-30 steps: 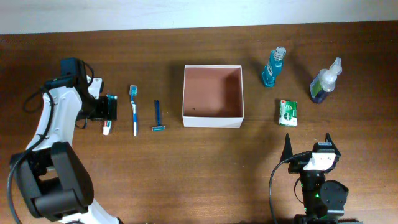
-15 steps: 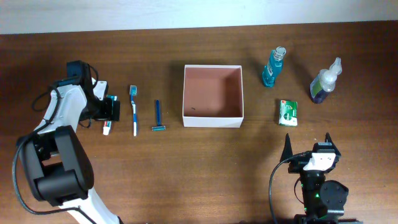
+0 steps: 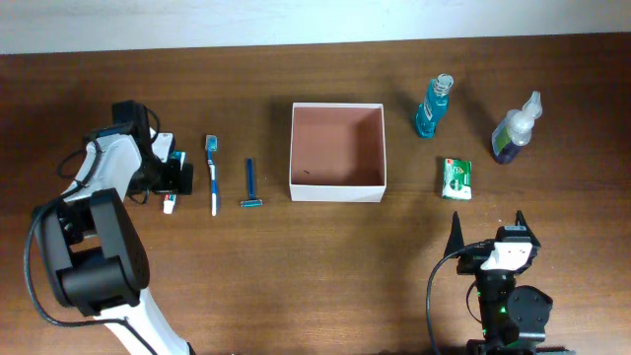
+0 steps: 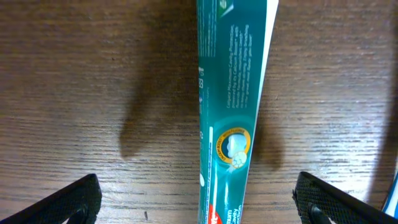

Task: Pack container
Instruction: 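Lower the left gripper and close it on the toothpaste tube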

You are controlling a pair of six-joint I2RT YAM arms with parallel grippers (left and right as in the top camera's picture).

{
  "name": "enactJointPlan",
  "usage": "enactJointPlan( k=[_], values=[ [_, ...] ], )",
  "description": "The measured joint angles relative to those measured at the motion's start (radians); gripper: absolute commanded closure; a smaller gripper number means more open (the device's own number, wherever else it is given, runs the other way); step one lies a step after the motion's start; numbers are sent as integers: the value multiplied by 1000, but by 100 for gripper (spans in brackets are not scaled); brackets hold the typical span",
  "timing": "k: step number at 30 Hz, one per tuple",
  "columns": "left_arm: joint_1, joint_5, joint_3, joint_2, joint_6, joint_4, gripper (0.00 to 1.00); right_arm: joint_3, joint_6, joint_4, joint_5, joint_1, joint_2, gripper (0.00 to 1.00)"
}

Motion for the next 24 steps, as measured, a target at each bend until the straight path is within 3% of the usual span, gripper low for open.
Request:
enactJointPlan(
  k=[24],
  values=[
    [0,34,0,5,3,35,1,0,0,0,0,0,0,2]
  ],
)
